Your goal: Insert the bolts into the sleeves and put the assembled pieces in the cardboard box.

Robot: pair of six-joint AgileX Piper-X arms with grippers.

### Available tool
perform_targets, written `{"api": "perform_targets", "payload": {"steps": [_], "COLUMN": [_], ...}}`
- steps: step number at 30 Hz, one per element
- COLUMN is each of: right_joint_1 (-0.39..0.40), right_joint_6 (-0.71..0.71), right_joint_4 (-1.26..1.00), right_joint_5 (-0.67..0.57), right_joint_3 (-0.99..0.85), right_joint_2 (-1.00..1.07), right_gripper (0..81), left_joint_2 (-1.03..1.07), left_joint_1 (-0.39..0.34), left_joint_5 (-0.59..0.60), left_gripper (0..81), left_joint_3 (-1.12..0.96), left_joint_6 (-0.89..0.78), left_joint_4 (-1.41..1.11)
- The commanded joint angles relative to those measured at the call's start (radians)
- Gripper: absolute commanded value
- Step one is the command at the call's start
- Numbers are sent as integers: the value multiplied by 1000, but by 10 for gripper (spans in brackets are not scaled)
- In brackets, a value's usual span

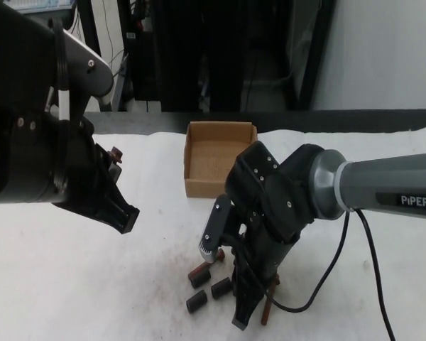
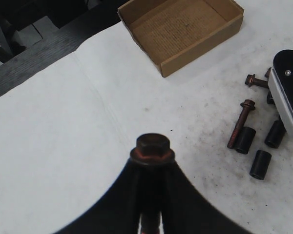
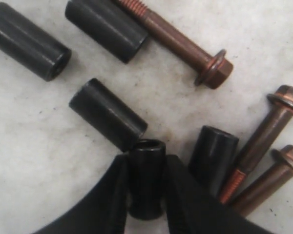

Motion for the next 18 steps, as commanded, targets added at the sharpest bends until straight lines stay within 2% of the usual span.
{"api": "perform_targets", "payload": {"steps": [1,6,9,14,18], "right_joint_1": [-5,-35,-70,-118,-130], "right_joint_6": [85,215,288,347,357], "right_joint_4": [1,-12,-33,-36,-36], "right_joint_5": [10,-92,-215,-479,-667], "right_joint_3": [6,8,13,15,15], "right_joint_2": [-103,-345,-473,-609,-631], "right_gripper": [8,8,8,8,8], "left_joint_2": [-10,-41,-70,-77,-56], "left_joint_1": [3,3,3,3,3], "left_joint_5": [-10,6,122,512,716], "left_gripper": [3,3,3,3,3], "left_joint_3": [-5,-5,-5,-5,-5], "left_joint_6": [-6,-76,-152,-240,-365], "left_joint_4": [-34,-136,-258,-558,-754]}}
